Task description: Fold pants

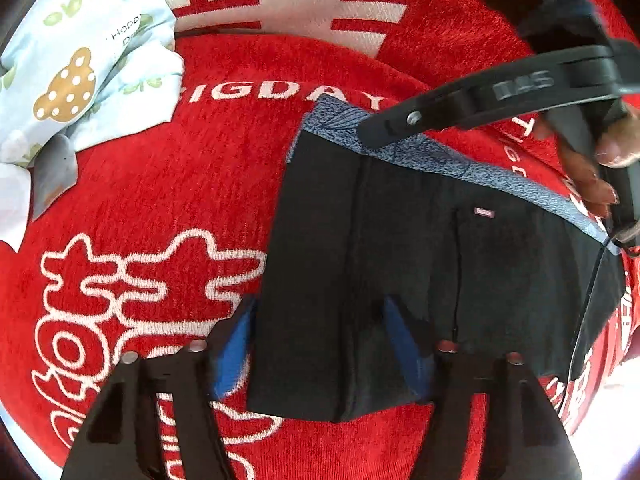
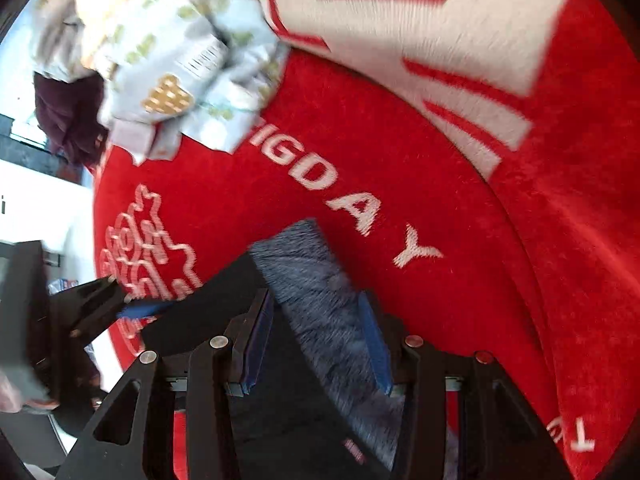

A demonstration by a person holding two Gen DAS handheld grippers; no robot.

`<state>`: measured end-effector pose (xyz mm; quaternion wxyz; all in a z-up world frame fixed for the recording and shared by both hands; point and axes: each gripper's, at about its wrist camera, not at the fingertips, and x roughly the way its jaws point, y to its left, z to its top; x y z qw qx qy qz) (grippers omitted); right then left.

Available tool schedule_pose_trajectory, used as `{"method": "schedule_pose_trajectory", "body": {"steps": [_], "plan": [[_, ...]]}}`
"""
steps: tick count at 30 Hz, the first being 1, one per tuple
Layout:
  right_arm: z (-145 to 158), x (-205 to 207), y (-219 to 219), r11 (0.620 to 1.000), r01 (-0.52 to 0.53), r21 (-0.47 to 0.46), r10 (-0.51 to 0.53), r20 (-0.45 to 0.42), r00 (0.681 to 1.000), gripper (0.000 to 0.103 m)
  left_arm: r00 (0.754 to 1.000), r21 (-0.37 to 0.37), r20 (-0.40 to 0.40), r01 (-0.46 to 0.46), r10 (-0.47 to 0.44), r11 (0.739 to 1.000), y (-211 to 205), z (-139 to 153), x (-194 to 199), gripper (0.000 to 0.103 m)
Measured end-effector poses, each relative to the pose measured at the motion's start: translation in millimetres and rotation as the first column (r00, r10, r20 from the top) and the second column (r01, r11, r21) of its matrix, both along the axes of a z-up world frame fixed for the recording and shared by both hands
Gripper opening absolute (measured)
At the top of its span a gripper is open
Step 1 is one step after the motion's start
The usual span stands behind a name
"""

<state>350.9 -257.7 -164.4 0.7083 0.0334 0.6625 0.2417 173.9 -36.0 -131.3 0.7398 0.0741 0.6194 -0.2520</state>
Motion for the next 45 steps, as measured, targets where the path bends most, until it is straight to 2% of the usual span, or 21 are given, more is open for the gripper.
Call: {"method": "schedule_pose_trajectory", "body": {"steps": [1, 2, 5, 7, 9, 11, 13, 14, 17, 19, 22, 25, 27, 29, 31, 33, 34, 37, 39, 42, 45], "plan": [[-6, 2, 0, 1.0, -0.004, -0.011, 0.004, -0.026, 1.0, 0.018, 1.0, -0.003, 0.004, -0.005, 0.005, 1.0, 2, 0, 0, 0.059], [-9, 2, 1, 1.0, -0.011, -0.011, 0.011, -0.051, 0.999, 0.005, 1.0, 0.001, 0.01, -0.015, 0.015, 1.0, 5, 1, 1, 0.053], [9, -6, 12, 0.997, -0.072, 0.012, 0.072, -0.009, 0.997, 0.006, 0.999, -0.012, -0.004, -0.042, 0.042, 0.999, 17, 8, -3, 0.045], [23, -10, 22, 0.991, -0.129, 0.036, 0.129, 0.012, 0.992, 0.006, 0.999, 0.005, 0.007, -0.038, 0.038, 0.999, 26, 12, -11, 0.045], [21, -5, 25, 0.992, -0.119, 0.045, 0.119, 0.0, 0.993, 0.006, 0.999, 0.017, 0.009, -0.053, 0.053, 0.998, 34, 12, -18, 0.045], [3, 3, 21, 0.999, -0.054, -0.001, 0.054, -0.018, 0.998, 0.01, 0.995, 0.031, 0.024, -0.097, 0.096, 0.995, 41, 17, -17, 0.045], [-17, 7, 9, 0.996, 0.079, -0.036, -0.08, -0.012, 0.997, 0.034, 0.992, 0.07, 0.048, -0.118, 0.115, 0.991, 40, 25, -16, 0.045], [-15, 5, 2, 0.99, 0.142, -0.019, -0.142, -0.008, 0.99, 0.036, 0.991, 0.064, 0.053, -0.127, 0.124, 0.99, 37, 31, -13, 0.045], [8, -13, -21, 0.971, 0.231, 0.055, -0.233, 0.023, 0.972, 0.036, 0.989, 0.024, 0.09, -0.116, 0.113, 0.993, 20, 48, -1, 0.079], [28, -34, -44, 0.955, 0.283, 0.084, -0.288, 0.049, 0.956, 0.035, 0.989, 0.015, 0.12, -0.088, 0.086, 0.996, -5, 49, 11, 0.079], [39, -78, -83, 0.916, 0.389, 0.097, -0.392, 0.008, 0.92, 0.032, 0.99, 0.063, 0.11, -0.091, 0.084, 0.994, -46, 28, 30, 0.079], [20, -120, -119, 0.883, 0.469, -0.002, -0.469, -0.02, 0.883, 0.032, 0.986, 0.199, 0.134, -0.123, 0.097, 0.972, -65, -7, 46, 0.084], [7, -148, -162, 0.812, 0.581, -0.054, -0.582, -0.017, 0.813, 0.021, 0.984, 0.219, 0.147, -0.128, 0.097, 0.967, -68, -12, 49, 0.089], [4, -174, -204, 0.706, 0.708, -0.007, -0.708, 0.002, 0.706, 0.024, 0.985, 0.237, 0.133, -0.143, 0.114, 0.961, -67, -7, 50, 0.089], [7, -210, -258, 0.558, 0.826, -0.077, -0.826, 0.042, 0.562, 0.026, 0.985, 0.269, 0.134, -0.14, 0.107, 0.953, -66, 5, 44, 0.089], [11, -246, -294, 0.451, 0.892, -0.043, -0.892, 0.01, 0.452, 0.026, 0.99, 0.274, 0.124, -0.106, 0.074, 0.956, -75, 22, 24, 0.089], [19, -269, -308, 0.416, 0.909, -0.002, -0.909, -0.007, 0.416, 0.028, 0.991, 0.267, 0.127, -0.085, 0.053, 0.96, -86, 29, 15, 0.089], [38, -318, -322, 0.398, 0.917, 0.025, -0.916, -0.036, 0.398, 0.039, 0.994, 0.226, 0.113, -0.024, -0.002, 0.974, -117, 42, -21, 0.089], [41, -361, -324, 0.337, 0.938, 0.081, -0.931, -0.122, 0.345, 0.045, 0.997, 0.208, 0.072, 0.021, -0.036, 0.978, -141, 38, -48, 0.089], [34, -415, -318, 0.224, 0.966, 0.125, -0.936, -0.248, 0.249, 0.046, 0.996, 0.233, 0.003, 0.086, -0.089, 0.969, -178, 10, -81, 0.089], [19, -444, -312, 0.145, 0.978, 0.15, -0.94, -0.287, 0.183, 0.045, 0.992, 0.243, 0.074, 0.084, -0.104, 0.966, -183, 9, -100, 0.09]]}}
